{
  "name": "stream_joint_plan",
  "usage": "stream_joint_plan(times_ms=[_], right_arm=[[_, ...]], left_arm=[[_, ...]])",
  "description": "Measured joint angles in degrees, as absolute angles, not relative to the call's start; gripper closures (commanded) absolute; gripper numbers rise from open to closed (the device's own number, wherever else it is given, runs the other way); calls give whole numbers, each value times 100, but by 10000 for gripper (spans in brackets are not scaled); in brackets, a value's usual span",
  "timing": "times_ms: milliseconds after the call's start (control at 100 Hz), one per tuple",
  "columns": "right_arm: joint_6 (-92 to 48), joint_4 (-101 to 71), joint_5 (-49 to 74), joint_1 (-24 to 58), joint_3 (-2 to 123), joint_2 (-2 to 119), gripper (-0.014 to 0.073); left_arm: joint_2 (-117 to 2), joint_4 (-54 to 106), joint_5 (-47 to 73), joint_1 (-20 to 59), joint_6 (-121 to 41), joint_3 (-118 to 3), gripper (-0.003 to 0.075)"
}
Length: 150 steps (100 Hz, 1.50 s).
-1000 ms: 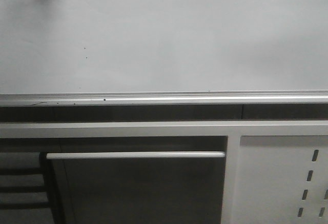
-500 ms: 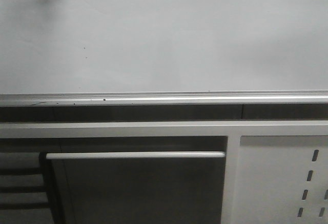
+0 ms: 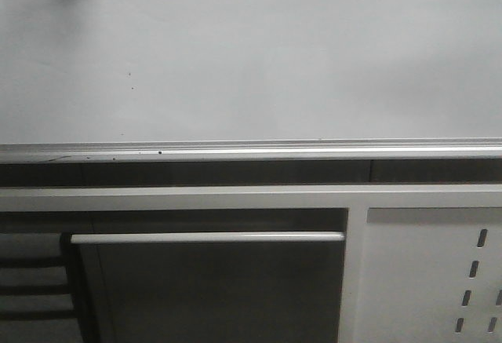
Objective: Write number 1 on whiteboard
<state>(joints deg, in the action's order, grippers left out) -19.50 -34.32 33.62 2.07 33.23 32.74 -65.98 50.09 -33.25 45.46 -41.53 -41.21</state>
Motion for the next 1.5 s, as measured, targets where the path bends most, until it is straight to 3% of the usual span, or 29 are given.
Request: stream_joint_plan(times_ms=[140, 270, 850, 940, 1080, 1290, 1500], right_arm=[[-1950, -3432, 3362, 207, 3323, 3274, 657], [-1950, -3432, 3362, 207, 3323, 3274, 657], [-1950, -3432, 3362, 207, 3323, 3274, 657], [-1950, -3432, 3372, 207, 3323, 3274, 657], [-1950, -3432, 3394, 207, 3323, 3274, 657], [-1950, -3432, 3404, 207, 3323, 3274, 657], [-1950, -3432, 3595, 207, 3323, 3274, 657]], left_arm=[[-6607, 5009, -3325, 4546, -4153, -4121, 551], [-6623, 5009, -3334, 4546, -4153, -4121, 509], [-6869, 5009, -3334, 4546, -4153, -4237, 493], [-6890, 5009, -3348, 4546, -4153, -4275, 542], [-6890, 5009, -3380, 4546, -4153, -4292, 739], [-6867, 5134, -3246, 4546, -4235, -4301, 741], [-6525, 5238, -1759, 4536, -5186, -4301, 741]])
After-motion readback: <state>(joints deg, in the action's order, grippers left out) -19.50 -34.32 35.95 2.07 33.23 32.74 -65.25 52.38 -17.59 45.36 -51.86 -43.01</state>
